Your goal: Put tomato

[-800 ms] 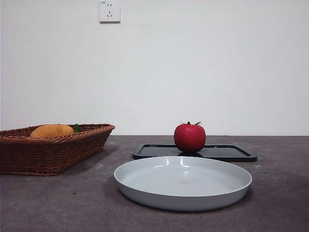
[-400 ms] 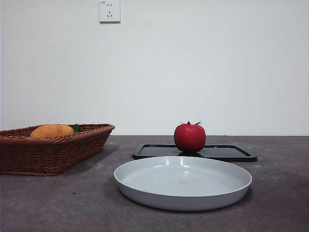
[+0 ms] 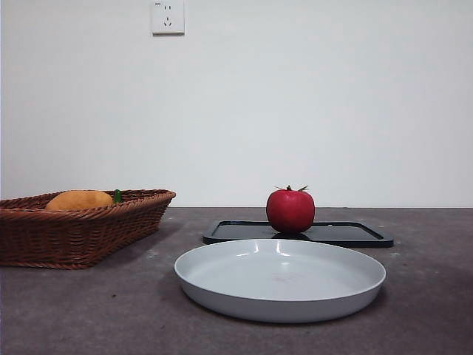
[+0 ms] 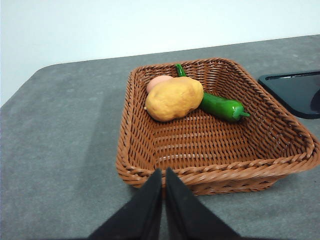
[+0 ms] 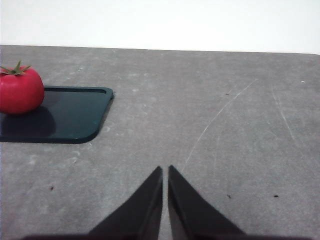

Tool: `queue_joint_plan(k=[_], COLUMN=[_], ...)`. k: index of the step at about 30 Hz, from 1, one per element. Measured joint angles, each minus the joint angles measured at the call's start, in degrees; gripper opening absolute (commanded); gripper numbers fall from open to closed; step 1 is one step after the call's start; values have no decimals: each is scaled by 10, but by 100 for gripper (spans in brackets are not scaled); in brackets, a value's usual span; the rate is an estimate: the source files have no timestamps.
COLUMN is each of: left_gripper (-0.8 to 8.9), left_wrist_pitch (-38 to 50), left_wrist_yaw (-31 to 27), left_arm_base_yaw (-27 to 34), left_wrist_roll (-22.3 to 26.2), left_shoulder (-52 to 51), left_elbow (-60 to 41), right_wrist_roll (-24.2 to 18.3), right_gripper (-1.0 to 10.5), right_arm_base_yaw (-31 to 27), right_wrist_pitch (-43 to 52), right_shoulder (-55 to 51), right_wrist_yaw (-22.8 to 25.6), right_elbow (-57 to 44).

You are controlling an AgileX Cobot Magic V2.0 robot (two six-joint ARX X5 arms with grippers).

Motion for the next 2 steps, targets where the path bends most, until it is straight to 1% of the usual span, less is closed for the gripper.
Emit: queue_joint_plan(k=[2], left_gripper=[10], left_wrist_pitch=[0], left_wrist_yaw=[0], left_arm_base_yaw=[0], left_wrist_roll=[0], left_shoulder=[0], left_elbow=[0], right_wrist_roll=[0], right_gripper=[6], right_arm_base_yaw=[0], right_wrist_pitch=[0], right_shoulder=[0], right_wrist_yaw=[0], right_elbow=[0])
